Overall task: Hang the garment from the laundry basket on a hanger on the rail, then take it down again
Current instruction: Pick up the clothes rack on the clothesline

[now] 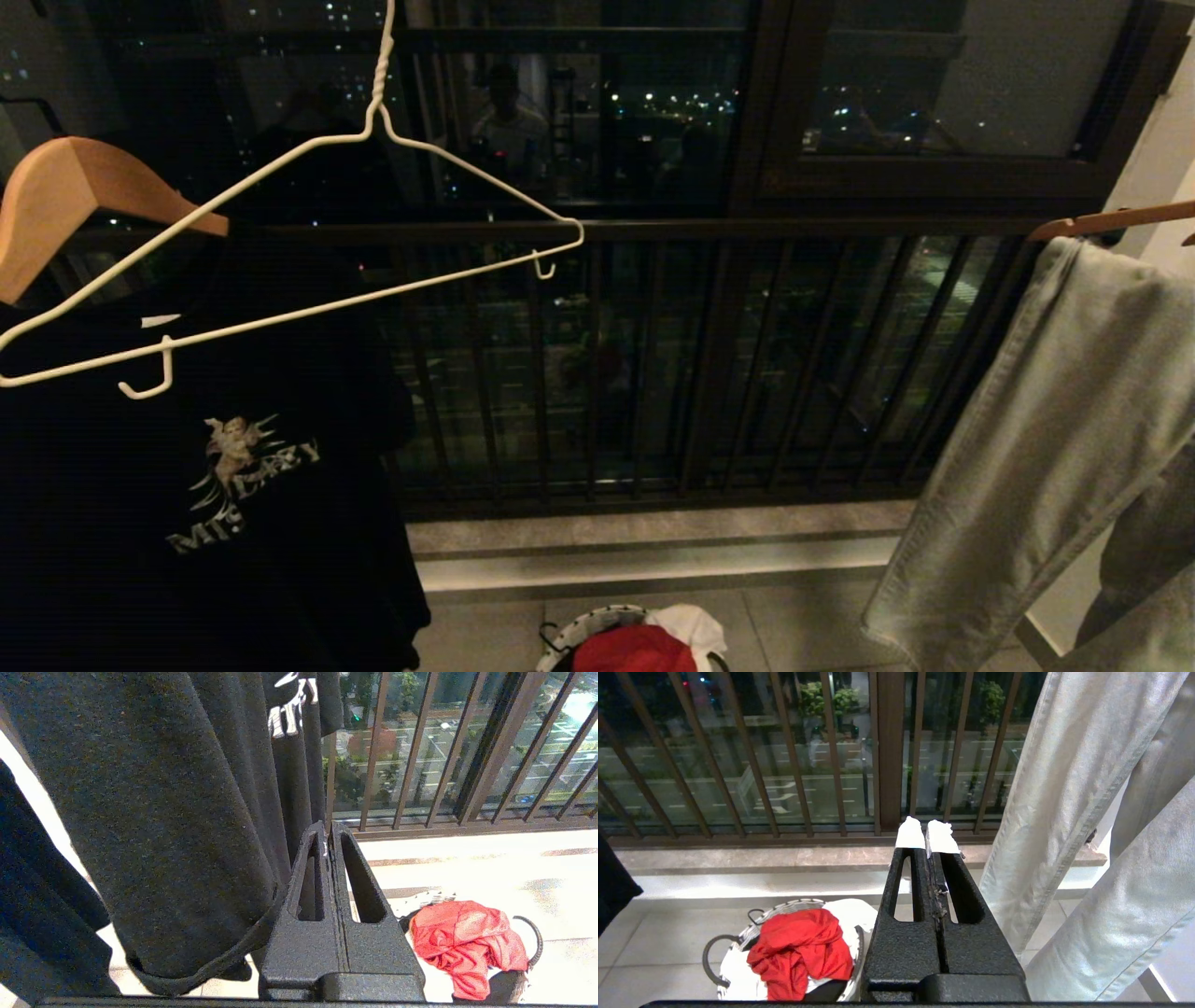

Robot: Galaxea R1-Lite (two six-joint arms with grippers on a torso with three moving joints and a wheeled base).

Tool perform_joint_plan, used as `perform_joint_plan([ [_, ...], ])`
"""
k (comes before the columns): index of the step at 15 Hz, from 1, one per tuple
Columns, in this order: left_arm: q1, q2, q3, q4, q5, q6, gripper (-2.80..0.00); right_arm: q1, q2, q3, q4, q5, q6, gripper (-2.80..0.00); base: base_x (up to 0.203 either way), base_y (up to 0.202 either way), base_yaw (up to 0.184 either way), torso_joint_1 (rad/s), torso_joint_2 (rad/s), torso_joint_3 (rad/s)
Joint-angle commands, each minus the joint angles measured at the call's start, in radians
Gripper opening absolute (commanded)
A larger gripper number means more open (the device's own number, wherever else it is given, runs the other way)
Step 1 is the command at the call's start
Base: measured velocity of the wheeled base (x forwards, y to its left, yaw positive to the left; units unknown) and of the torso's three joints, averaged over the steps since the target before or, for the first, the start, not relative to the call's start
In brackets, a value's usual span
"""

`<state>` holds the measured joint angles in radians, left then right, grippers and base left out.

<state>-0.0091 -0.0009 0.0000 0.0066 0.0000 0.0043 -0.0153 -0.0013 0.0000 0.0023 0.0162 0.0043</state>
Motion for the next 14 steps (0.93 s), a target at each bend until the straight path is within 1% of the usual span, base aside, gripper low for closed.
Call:
perform_joint_plan([
  [1,0.0,0.001,0.003,0.0,0.0,0.0,-2.8,0.0,0.0,0.0,-0.001,0.001,0.0,-2.8,0.0,0.0,0.0,0.0,0.0,0.0],
  [5,0.0,0.001,0.003,0.0,0.0,-0.003,-2.8,0.0,0.0,0.0,-0.001,0.001,0.0,-2.8,0.0,0.0,0.0,0.0,0.0,0.0],
  [7,0.0,0.001,-0.025,-0.001,0.001,-0.005,-2.8,0.0,0.0,0.0,0.001,0.001,0.0,-2.8,0.0,0.0,0.0,0.0,0.0,0.0],
  [9,0.0,0.032,-0.147,0.026,-0.006,-0.007,-2.8,0.0,0.0,0.0,0.001,0.001,0.0,-2.8,0.0,0.0,0.0,0.0,0.0,0.0],
  [11,-0.002,0.159,-0.304,0.08,-0.007,-0.008,-2.8,0.0,0.0,0.0,0.001,0.001,0.0,-2.8,0.0,0.0,0.0,0.0,0.0,0.0],
  [14,-0.01,0.374,-0.559,0.125,-0.009,-0.005,-2.8,0.0,0.0,0.0,0.0,0.0,0.0,-2.8,0.0,0.0,0.0,0.0,0.0,0.0],
])
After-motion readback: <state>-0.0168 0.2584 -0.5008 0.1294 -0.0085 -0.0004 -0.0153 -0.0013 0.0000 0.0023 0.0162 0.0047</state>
